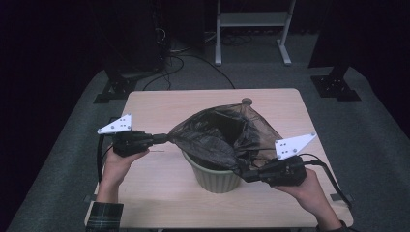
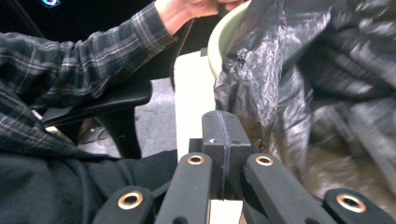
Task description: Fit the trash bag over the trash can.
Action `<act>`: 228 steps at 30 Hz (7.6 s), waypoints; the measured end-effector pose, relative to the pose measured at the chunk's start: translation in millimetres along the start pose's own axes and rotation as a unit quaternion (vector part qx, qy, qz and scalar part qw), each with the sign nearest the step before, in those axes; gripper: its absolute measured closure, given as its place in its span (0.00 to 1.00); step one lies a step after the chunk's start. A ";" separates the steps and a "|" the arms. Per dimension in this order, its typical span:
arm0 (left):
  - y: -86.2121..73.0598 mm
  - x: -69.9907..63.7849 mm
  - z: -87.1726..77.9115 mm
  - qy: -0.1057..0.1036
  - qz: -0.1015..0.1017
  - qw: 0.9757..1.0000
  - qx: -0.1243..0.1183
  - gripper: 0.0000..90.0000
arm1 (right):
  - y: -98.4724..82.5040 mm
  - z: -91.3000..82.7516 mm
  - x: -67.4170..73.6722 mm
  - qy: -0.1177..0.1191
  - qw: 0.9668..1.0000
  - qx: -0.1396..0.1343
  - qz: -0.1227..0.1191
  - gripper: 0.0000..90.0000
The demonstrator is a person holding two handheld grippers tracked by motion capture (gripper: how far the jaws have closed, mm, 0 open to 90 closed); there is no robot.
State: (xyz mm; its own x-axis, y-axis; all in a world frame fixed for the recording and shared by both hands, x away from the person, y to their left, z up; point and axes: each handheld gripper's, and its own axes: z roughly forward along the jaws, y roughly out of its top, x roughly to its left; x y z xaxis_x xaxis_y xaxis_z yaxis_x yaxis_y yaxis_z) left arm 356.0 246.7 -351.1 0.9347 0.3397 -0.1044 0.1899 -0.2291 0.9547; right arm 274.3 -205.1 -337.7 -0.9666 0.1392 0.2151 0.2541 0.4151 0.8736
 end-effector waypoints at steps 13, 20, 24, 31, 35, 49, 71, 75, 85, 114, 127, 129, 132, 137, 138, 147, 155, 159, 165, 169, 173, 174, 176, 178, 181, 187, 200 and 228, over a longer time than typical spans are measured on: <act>2.5 1.4 10.1 -0.001 0.005 1.000 0.012 0.99 | -12.9 20.6 -7.3 0.007 0.998 0.066 0.018 1.00; 7.3 -4.5 7.3 -0.006 0.013 1.000 0.009 0.99 | -17.6 30.6 -3.9 0.028 0.995 0.097 0.017 1.00; 5.0 -6.2 6.9 -0.011 0.012 1.000 0.011 0.99 | -18.6 32.8 -2.9 0.034 0.994 0.104 0.016 1.00; 2.3 -7.4 -7.6 -0.002 0.010 1.000 -0.002 0.99 | -19.3 42.1 3.2 0.062 0.991 0.120 0.008 1.00; 0.0 -3.4 -7.2 0.017 0.008 1.000 0.013 0.99 | -16.4 45.3 4.6 0.059 0.990 0.128 0.005 1.00; -11.0 9.1 26.3 0.048 0.006 0.995 0.086 0.99 | -26.4 45.7 -10.6 0.010 0.988 0.155 0.013 1.00; -5.4 9.6 33.6 0.046 0.014 0.997 0.067 0.99 | 36.2 -45.3 -5.0 -0.080 0.995 -0.043 -0.037 0.73; -5.7 9.4 36.4 0.043 0.016 0.997 0.067 0.99 | 49.2 -55.3 -19.2 -0.124 0.990 -0.059 -0.032 0.64; -6.2 9.4 39.6 0.035 0.017 0.997 0.067 0.99 | 73.7 -52.9 -74.5 -0.182 0.980 -0.079 0.011 0.45; -4.0 27.5 54.1 0.053 0.005 0.998 0.039 0.99 | 59.1 -26.7 -146.2 -0.241 0.966 -0.069 0.070 1.00; -12.2 26.4 74.1 0.058 0.013 0.994 0.090 0.99 | 19.5 -16.6 -163.7 -0.268 0.957 -0.016 0.111 1.00; -12.6 25.2 72.8 0.064 0.016 0.993 0.099 0.99 | 13.6 -15.5 -164.4 -0.276 0.954 0.001 0.118 1.00; -12.4 25.3 66.8 0.062 0.015 0.994 0.089 0.99 | 5.5 -19.7 -163.5 -0.264 0.957 -0.002 0.123 0.95; -10.0 22.9 55.5 0.065 0.016 0.995 0.074 0.99 | 11.3 -46.2 -146.5 -0.270 0.955 -0.047 0.110 0.76; -10.0 22.3 54.2 0.066 0.015 0.995 0.074 0.99 | 12.7 -50.8 -143.0 -0.266 0.956 -0.055 0.109 0.74; -12.2 18.8 49.2 0.063 0.016 0.995 0.073 0.99 | 14.7 -66.5 -90.5 -0.178 0.978 -0.084 0.061 0.48; -12.8 12.7 45.5 0.058 0.017 0.996 0.071 0.99 | 4.6 -51.8 -85.2 -0.139 0.983 -0.075 0.090 0.58; -13.5 12.9 43.9 0.051 0.015 0.997 0.064 0.99 | 0.8 -50.8 -85.4 -0.113 0.987 -0.074 0.091 0.79; -14.0 12.9 44.9 0.051 0.016 0.996 0.065 0.99 | -0.6 -47.6 -78.0 -0.117 0.990 -0.056 0.061 1.00; -14.5 13.2 44.5 0.051 0.015 0.997 0.064 0.99 | -4.8 -51.6 -73.7 -0.120 0.989 -0.065 0.050 0.82; -14.7 13.2 45.1 0.050 0.014 0.997 0.065 0.99 | -8.6 -54.5 -68.4 -0.106 0.991 -0.069 0.048 0.55; -14.7 13.1 45.3 0.049 0.015 0.997 0.066 0.99 | -9.9 -54.2 -66.2 -0.103 0.991 -0.067 0.047 0.52; -14.7 13.0 45.4 0.049 0.014 0.997 0.066 0.99 | -12.2 -53.0 -62.0 -0.099 0.992 -0.061 0.043 0.45; -14.7 12.9 45.6 0.050 0.014 0.997 0.065 0.99 | -14.2 -51.0 -57.6 -0.099 0.993 -0.059 0.035 0.42; -14.8 12.8 46.2 0.050 0.014 0.996 0.066 0.99 | -15.3 -45.4 -55.7 -0.105 0.993 -0.050 0.030 0.49; -14.7 12.9 46.1 0.048 0.015 0.997 0.066 0.99 | -17.2 -38.6 -54.5 -0.092 0.995 -0.046 0.018 0.98; -15.2 13.2 46.3 0.049 0.016 0.996 0.069 0.99 | -31.4 -34.8 -54.9 -0.101 0.994 -0.030 0.026 1.00; -19.6 14.9 51.4 0.044 0.013 0.995 0.086 0.99 | -35.8 -18.0 -42.9 -0.118 0.993 -0.014 0.002 1.00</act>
State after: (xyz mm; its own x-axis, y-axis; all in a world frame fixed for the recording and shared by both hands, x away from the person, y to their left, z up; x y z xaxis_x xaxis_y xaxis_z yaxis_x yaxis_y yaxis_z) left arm 381.7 209.4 -385.8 0.9118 0.4077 -0.0482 0.2212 -0.3890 0.8943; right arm 306.1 -242.0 -370.4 -0.9305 0.3483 0.1135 0.2536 0.3889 0.8857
